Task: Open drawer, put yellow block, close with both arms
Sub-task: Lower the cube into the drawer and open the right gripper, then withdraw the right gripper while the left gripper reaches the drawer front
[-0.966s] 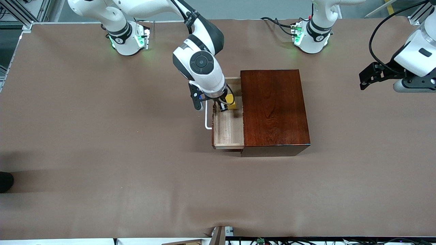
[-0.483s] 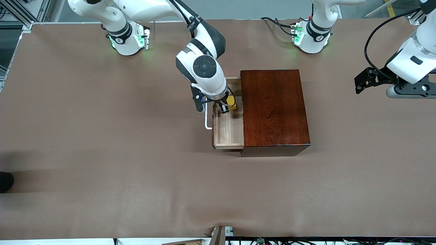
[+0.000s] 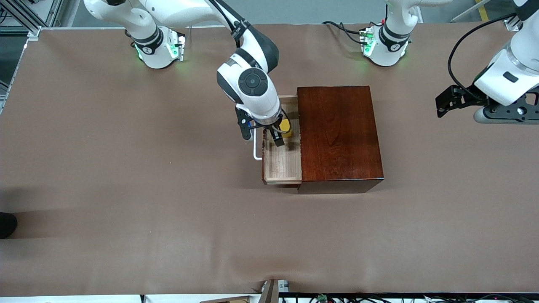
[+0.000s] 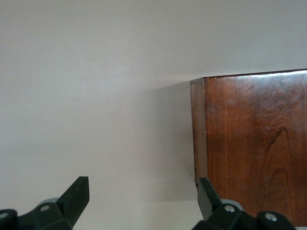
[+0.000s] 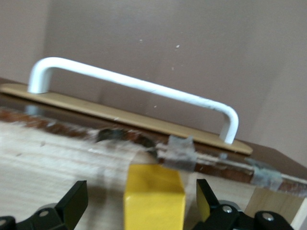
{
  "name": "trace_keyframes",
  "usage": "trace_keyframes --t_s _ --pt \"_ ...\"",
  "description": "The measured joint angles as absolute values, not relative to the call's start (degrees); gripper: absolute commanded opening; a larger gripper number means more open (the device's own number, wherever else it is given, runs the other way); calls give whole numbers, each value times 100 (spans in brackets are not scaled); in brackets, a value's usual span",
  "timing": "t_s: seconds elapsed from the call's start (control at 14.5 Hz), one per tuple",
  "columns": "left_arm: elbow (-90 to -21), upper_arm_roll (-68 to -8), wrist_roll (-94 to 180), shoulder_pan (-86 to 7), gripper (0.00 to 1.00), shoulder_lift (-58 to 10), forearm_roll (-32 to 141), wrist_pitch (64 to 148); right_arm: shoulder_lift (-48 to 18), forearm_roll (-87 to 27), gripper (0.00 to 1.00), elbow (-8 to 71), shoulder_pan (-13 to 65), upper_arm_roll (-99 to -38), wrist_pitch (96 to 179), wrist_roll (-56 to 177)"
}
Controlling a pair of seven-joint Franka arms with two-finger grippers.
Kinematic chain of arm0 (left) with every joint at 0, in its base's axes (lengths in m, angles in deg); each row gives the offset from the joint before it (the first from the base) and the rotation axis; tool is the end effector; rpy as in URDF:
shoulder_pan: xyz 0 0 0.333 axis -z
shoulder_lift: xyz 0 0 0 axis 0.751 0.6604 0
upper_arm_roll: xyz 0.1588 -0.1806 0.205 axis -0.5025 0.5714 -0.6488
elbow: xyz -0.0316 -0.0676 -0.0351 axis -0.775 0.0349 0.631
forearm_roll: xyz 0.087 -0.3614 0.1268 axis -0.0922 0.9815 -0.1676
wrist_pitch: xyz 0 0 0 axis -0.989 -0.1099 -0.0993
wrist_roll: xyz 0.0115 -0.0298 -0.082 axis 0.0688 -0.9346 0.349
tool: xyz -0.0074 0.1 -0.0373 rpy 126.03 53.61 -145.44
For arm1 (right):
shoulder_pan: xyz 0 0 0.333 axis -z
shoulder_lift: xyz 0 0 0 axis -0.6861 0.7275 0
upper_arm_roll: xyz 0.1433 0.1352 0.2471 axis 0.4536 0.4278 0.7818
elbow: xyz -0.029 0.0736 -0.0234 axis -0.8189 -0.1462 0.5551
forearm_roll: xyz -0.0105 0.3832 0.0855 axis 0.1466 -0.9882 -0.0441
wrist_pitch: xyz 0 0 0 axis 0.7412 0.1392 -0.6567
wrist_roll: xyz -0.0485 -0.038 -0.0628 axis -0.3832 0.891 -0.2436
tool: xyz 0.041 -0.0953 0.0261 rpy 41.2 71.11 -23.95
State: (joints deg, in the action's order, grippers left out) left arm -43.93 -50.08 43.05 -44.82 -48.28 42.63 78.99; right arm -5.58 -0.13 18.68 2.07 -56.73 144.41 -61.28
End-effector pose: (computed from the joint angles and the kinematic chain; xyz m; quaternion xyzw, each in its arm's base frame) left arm 0.5542 -0.0894 0.6268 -0.9992 0.0314 -0.0065 0.0239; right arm 0.4871 0.5198 0.3426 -0.7950 0.5997 0.0799 0.0434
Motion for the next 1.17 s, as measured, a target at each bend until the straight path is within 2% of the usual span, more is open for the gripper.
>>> trace_keyframes --t_s 0.69,1.17 --pt "-4393 -4853 5442 -4011 100 -4728 4270 8015 -589 -110 100 154 1148 -5724 12129 -5436" --pt "-4167 -4836 7471 -2819 100 -4228 4270 8180 -976 -200 100 -222 1987 -5715 11028 -3715"
